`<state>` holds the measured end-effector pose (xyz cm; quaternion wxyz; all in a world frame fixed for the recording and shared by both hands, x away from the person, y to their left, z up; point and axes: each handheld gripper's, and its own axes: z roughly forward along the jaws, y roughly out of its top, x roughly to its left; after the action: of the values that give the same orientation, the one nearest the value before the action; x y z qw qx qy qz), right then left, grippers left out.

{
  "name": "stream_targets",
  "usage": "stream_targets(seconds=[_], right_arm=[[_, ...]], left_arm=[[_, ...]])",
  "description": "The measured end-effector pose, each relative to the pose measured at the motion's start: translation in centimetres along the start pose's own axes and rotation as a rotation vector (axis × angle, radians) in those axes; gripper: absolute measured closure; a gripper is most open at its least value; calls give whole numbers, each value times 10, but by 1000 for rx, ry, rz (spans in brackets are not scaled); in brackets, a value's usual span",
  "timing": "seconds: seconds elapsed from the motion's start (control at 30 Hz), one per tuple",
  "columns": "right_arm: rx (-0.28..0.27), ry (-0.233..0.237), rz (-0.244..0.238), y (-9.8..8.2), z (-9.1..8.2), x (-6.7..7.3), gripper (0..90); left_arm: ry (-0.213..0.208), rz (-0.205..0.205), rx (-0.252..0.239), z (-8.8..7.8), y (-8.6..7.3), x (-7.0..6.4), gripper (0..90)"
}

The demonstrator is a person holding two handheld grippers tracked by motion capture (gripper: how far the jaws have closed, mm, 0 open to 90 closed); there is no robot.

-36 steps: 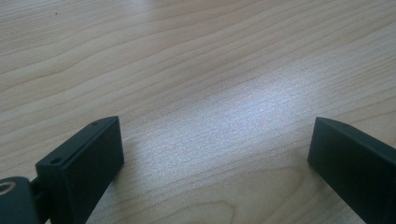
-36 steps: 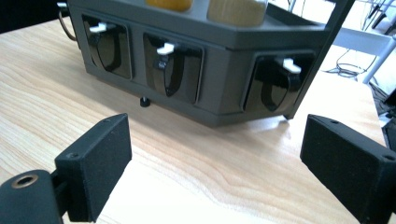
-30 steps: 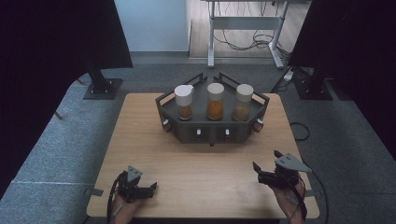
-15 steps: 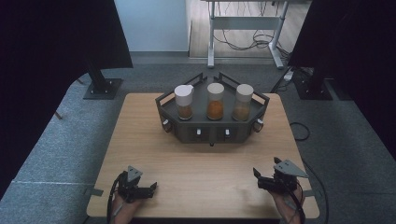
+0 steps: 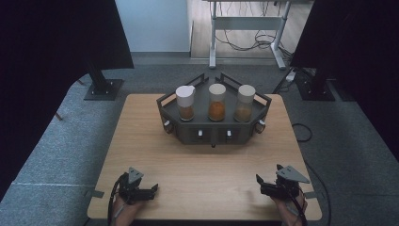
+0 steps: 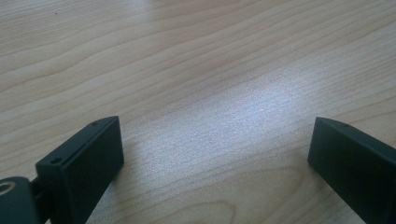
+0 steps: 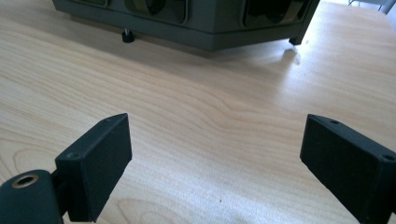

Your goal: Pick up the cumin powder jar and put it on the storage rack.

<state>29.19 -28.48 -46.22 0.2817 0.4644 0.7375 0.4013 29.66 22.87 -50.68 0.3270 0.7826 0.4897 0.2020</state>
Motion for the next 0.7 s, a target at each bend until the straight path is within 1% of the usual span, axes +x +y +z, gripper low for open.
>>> stream_targets(seconds=[0.47,0.7], right_arm=[[57,-14,25,-19,5,-3,81],[88,-16,23,-25,7,-2,81]], left_arm=[[0,-1,0,0,0,0,30],[0,-1,0,0,0,0,30]])
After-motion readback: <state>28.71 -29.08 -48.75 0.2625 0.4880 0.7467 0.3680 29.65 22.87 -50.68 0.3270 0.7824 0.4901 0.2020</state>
